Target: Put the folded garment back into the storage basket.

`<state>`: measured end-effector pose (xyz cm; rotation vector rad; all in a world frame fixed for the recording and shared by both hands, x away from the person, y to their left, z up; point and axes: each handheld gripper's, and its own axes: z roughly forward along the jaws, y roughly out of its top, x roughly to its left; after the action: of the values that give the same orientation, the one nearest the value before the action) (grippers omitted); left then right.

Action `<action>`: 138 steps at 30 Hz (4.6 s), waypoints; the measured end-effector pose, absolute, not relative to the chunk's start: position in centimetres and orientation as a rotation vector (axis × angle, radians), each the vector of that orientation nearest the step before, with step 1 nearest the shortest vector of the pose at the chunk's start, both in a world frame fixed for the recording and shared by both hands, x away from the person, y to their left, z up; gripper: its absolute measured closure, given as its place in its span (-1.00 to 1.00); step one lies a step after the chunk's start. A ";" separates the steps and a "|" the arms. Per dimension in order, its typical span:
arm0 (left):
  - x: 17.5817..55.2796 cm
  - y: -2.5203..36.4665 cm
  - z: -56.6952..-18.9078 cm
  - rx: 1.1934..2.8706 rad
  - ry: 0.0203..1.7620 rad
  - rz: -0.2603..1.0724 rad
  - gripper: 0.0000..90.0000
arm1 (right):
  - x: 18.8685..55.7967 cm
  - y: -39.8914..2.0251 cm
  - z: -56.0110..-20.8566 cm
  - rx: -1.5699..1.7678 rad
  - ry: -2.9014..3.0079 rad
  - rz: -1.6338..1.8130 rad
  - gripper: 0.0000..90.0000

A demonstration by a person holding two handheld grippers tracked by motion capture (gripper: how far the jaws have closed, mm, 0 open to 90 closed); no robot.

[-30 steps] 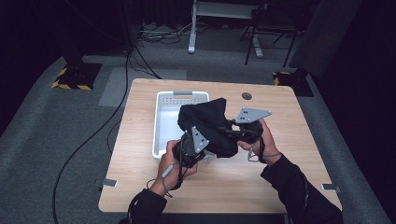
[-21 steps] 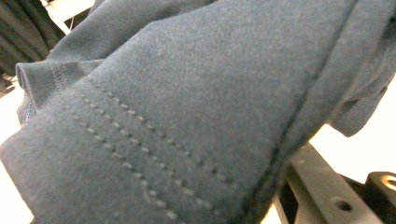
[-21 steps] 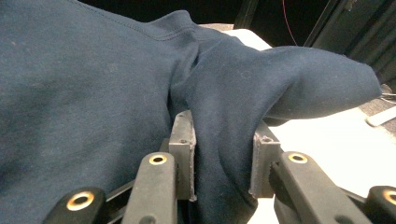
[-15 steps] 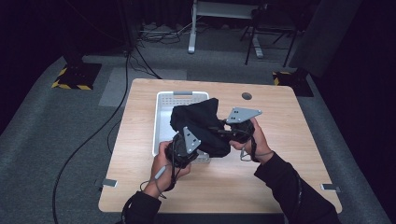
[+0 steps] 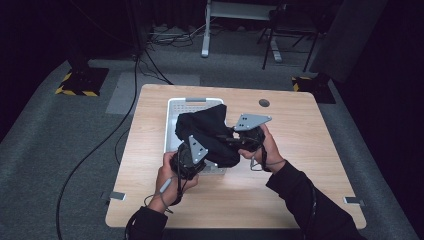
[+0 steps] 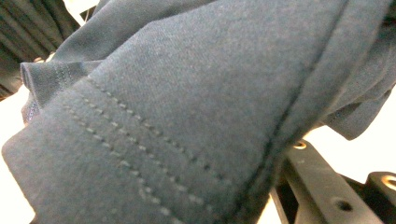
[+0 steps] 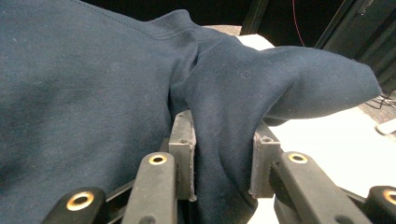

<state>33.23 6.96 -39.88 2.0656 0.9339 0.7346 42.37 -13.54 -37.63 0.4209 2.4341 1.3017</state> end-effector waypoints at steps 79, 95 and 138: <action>35.8 9.7 -44.3 2.129 1.118 0.656 0.43 | 46.0 -9.1 -42.2 0.486 2.538 1.233 0.51; 35.9 10.0 -45.0 2.136 1.136 0.632 0.36 | 46.5 -8.9 -43.3 0.525 2.561 1.214 0.50; 34.8 11.1 -43.6 2.050 1.019 0.507 -0.88 | 47.5 -8.6 -44.9 0.619 2.522 1.055 -0.41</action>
<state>34.83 11.05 -43.58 2.0504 1.0194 0.5073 47.48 -8.55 -44.87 0.6191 2.5216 1.0545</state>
